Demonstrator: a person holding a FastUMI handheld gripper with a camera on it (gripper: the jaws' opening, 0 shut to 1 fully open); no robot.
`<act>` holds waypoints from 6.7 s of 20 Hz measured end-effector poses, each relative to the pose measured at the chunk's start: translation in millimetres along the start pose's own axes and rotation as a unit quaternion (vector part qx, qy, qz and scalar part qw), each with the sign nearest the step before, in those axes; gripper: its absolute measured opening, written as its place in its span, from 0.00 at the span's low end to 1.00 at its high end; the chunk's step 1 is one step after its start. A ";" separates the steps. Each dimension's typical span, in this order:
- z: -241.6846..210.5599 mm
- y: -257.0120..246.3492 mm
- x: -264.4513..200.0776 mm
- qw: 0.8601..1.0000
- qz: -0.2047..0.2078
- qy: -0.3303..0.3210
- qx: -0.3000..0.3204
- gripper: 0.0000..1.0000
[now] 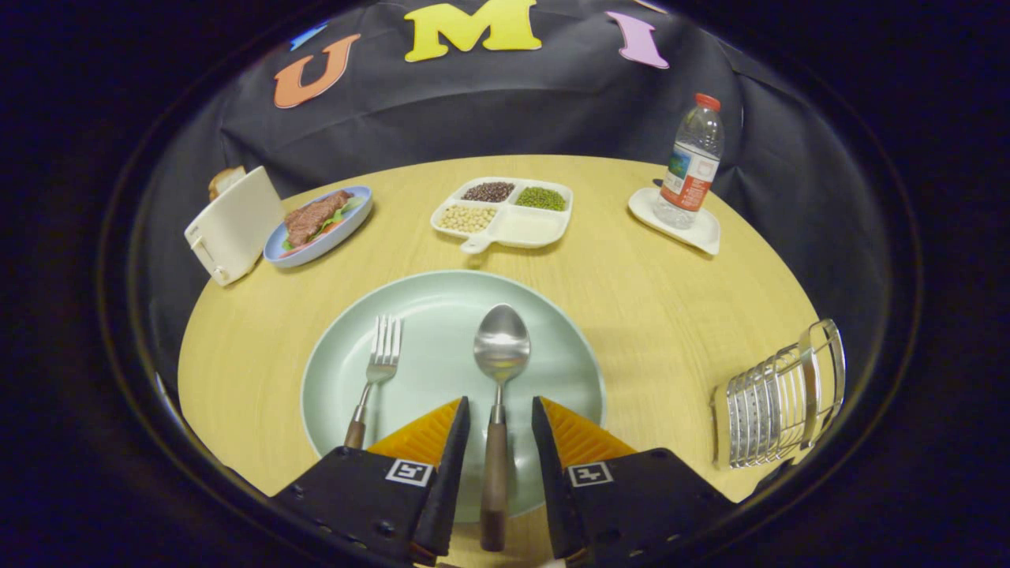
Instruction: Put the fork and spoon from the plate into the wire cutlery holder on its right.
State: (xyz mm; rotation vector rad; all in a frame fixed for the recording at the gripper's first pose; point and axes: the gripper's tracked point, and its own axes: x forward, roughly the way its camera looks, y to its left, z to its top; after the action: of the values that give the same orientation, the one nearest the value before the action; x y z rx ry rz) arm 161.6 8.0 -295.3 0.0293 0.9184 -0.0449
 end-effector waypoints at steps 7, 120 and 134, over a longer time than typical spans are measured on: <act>-4.6 0.2 -4.1 1.000 0.001 0.008 0.012 0.03; -7.6 78.4 -7.4 1.000 0.010 -0.009 -0.009 0.62; -4.4 77.3 -35.1 0.999 0.029 -0.019 -0.007 0.01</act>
State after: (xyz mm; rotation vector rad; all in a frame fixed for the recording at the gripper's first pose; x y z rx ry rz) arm 140.8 86.3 -269.6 0.0419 0.8797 0.0157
